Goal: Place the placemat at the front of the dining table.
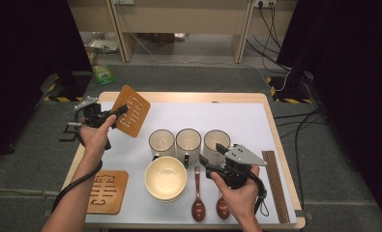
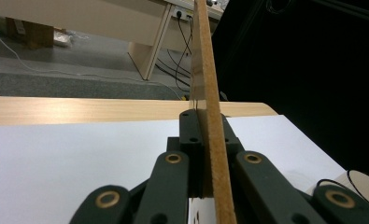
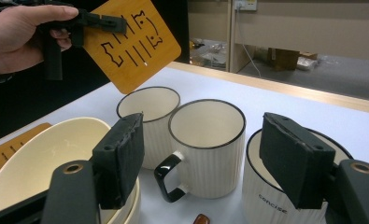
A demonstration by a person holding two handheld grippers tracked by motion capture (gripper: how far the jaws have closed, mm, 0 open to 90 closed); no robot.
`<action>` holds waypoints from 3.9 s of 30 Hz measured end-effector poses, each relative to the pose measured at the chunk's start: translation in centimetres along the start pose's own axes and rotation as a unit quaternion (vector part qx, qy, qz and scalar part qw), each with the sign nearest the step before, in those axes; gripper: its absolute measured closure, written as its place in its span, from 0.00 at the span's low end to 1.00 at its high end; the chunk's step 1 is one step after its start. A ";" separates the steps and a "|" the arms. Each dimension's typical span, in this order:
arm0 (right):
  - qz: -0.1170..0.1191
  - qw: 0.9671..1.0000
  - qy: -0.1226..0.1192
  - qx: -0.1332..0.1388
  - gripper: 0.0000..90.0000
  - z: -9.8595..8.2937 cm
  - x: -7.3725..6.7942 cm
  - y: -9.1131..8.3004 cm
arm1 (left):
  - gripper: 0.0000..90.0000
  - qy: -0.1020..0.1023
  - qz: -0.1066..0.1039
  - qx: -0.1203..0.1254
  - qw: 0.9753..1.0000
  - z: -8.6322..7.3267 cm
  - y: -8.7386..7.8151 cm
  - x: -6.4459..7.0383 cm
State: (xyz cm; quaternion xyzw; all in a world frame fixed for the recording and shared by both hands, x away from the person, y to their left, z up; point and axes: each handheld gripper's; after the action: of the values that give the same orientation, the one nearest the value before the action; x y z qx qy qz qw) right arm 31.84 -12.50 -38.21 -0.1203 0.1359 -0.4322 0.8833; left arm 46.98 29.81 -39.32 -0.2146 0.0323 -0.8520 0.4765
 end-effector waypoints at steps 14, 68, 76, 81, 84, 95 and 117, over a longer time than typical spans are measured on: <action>0.001 1.000 0.001 0.000 0.35 -0.1 0.0 0.0 | 0.96 0.009 -0.002 -0.004 1.000 0.2 1.1 0.6; 0.005 1.000 0.003 -0.002 0.34 -0.4 0.0 0.1 | 0.96 0.019 0.004 -0.015 1.000 0.4 5.0 1.7; 0.005 1.000 0.002 -0.003 0.34 -0.5 0.1 0.1 | 0.96 0.018 0.004 -0.018 1.000 0.4 5.5 1.7; 0.006 1.000 0.004 -0.004 0.34 -0.5 0.1 0.1 | 0.96 0.017 0.002 -0.019 1.000 0.3 5.9 1.7; 0.006 1.000 0.005 -0.004 0.34 -0.5 0.1 0.1 | 0.96 0.017 0.002 -0.020 1.000 0.3 6.1 1.7; 0.007 1.000 0.005 -0.004 0.34 -0.6 0.1 0.1 | 0.96 0.015 -0.005 -0.022 1.000 0.4 7.2 2.2; 0.007 1.000 0.003 -0.006 0.34 -0.7 0.2 0.2 | 0.96 0.017 -0.015 -0.030 0.999 0.2 8.6 2.9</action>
State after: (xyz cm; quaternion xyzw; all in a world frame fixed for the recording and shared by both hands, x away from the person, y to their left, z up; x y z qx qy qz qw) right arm 31.83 -12.58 -38.94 -0.1230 0.1419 -0.4252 0.8854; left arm 52.64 22.77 -40.43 -0.2145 0.0624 -0.8612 0.4565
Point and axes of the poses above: each handheld gripper's, and its own axes: y roughly forward along the jaws, z roughly out of its top, x roughly to its right, and after that the axes turned 3 degrees about y, right-handed
